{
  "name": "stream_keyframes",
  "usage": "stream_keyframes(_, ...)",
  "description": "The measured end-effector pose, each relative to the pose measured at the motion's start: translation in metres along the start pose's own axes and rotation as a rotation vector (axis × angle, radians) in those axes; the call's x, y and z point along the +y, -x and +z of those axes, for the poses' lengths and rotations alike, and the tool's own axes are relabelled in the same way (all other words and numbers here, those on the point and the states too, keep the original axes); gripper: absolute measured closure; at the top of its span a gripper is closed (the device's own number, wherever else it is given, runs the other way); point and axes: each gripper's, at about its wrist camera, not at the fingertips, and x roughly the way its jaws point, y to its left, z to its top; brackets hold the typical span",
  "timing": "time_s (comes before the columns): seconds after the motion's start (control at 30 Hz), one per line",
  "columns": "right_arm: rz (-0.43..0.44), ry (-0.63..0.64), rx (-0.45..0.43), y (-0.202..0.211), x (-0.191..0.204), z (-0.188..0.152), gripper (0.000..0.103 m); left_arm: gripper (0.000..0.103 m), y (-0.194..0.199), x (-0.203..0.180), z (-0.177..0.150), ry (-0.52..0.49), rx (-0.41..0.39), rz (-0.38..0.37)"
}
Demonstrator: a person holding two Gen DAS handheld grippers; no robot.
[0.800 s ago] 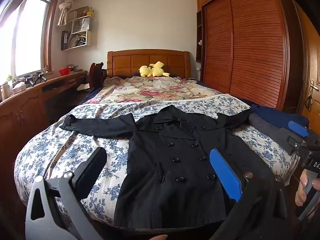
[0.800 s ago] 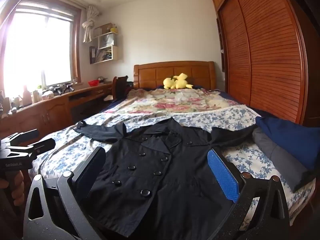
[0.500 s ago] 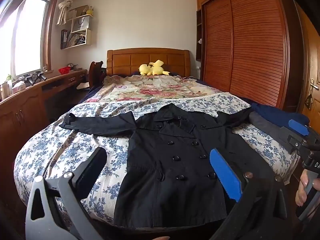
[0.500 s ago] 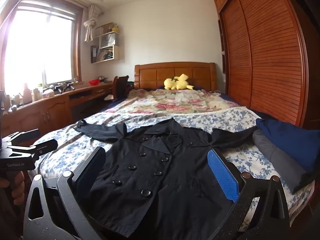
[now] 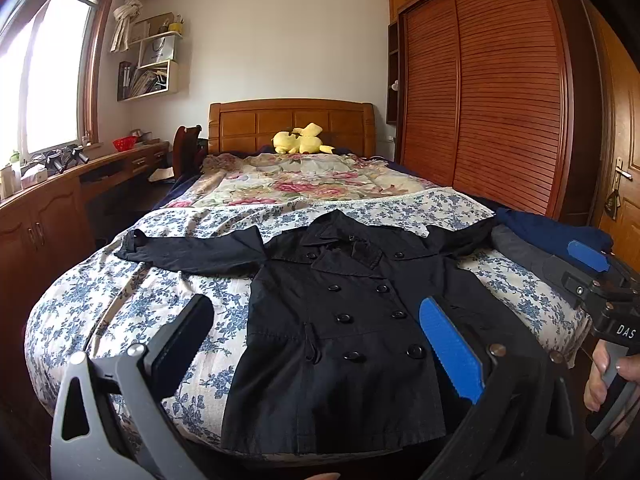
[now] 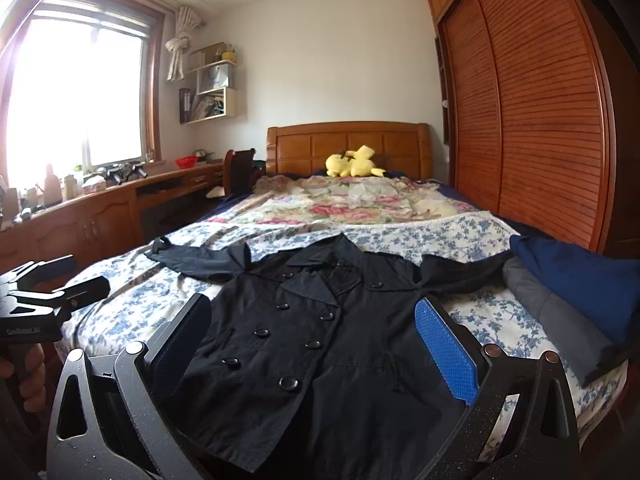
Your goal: Fold large clothes
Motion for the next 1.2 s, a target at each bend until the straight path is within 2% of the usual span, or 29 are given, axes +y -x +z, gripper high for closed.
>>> stream_keyframes(1.2, 0.016, -0.015, 0.004, 0.001, -0.003, 0.005, 0.0, 0.0, 0.017, -0.011, 0.008, -0.028, -0.046, 0.012)
